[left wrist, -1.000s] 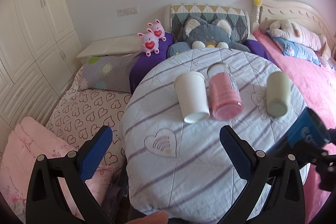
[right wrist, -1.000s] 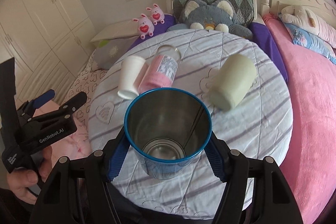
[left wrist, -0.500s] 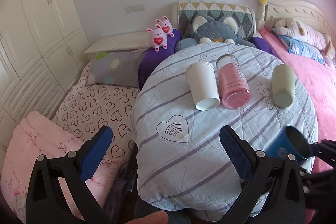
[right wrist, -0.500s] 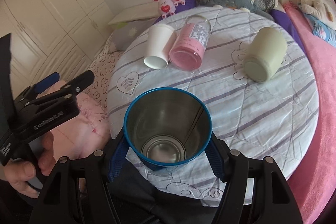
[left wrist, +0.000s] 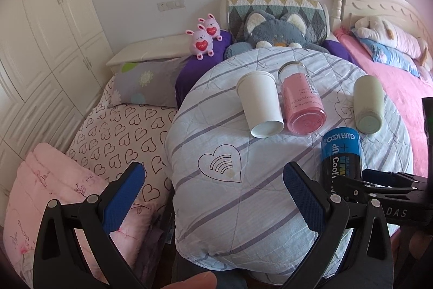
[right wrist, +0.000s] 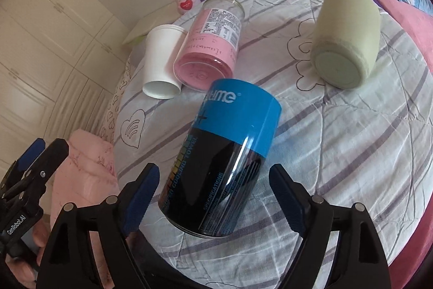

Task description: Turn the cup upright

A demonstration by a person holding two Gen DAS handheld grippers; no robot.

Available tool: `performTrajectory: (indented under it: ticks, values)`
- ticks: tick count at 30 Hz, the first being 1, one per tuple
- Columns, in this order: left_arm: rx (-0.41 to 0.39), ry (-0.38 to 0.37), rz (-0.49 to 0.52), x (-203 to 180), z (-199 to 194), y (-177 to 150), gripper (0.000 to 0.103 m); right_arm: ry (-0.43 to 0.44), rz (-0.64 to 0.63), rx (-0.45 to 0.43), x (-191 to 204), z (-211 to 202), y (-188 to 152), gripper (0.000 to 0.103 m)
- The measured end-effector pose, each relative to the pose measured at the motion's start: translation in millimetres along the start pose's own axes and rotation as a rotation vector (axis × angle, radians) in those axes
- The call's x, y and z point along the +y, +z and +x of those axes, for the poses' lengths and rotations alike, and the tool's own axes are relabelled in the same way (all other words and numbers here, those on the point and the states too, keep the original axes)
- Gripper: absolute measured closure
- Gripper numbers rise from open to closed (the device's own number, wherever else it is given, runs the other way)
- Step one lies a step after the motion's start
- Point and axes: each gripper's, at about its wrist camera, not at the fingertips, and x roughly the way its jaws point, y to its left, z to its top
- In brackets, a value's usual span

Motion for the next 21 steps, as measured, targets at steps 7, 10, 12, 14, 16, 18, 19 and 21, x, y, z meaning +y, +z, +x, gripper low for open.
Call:
performTrajectory:
  ticks: [7, 10, 12, 14, 16, 18, 19, 21]
  values:
    - [0.034, -0.077, 0.018, -11, 1, 2, 0.0, -0.023, 0.025, -0.072, -5, -29, -6, 0.018]
    - [0.054, -0.116, 0.036, -23, 1, 4, 0.0, -0.054, 0.043, -0.134, -11, -52, -12, 0.018]
    - [0.07, -0.141, 0.058, -34, 2, 5, 0.0, -0.081, 0.056, -0.161, -15, -61, -14, 0.018]
    - [0.089, -0.17, 0.088, -48, 4, 5, 0.0, -0.113, 0.072, -0.195, -21, -76, -20, 0.018]
    - [0.101, -0.185, 0.108, -58, 6, 5, 0.0, -0.145, 0.076, -0.214, -23, -84, -22, 0.018]
    - [0.108, -0.191, 0.131, -69, 7, 6, 0.0, -0.168, 0.075, -0.226, -24, -91, -23, 0.018]
    - [0.11, -0.192, 0.14, -74, 8, 6, 0.0, -0.177, 0.077, -0.233, -25, -95, -25, 0.018]
    - [0.114, -0.196, 0.156, -83, 10, 8, 0.0, -0.183, 0.079, -0.241, -26, -97, -25, 0.018]
